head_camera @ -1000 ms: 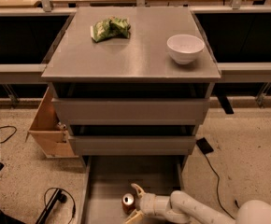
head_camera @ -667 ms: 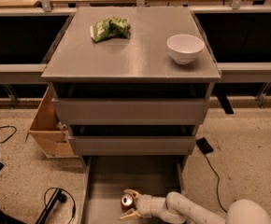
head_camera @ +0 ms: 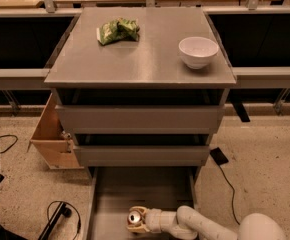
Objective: Pick coke can from bottom drawer and place on counter
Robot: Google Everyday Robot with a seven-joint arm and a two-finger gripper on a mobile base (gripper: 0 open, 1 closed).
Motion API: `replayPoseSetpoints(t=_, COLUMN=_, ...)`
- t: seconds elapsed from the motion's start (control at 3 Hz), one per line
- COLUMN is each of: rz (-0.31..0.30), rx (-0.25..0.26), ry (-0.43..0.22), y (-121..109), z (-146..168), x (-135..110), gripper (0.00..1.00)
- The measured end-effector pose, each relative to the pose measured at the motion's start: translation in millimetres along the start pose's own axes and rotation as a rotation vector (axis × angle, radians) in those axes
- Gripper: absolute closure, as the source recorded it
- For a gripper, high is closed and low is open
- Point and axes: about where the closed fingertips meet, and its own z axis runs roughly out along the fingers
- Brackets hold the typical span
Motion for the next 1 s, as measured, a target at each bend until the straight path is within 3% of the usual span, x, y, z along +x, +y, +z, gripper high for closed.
replayPoseSetpoints(t=0.33, rz=0.000, rx=0.000, ry=0.000, y=0.0, z=0.0, x=-0.1, gripper=0.96)
replayPoseSetpoints(t=0.67, rz=-0.033, rx=0.007, ry=0.036, y=5.5, z=-20.8, x=-43.4, gripper=1.00)
replayPoseSetpoints(t=1.0, rz=-0.036, rx=-0.029, ry=0.072, y=21.3, z=-45.2, x=-111.1, gripper=1.00)
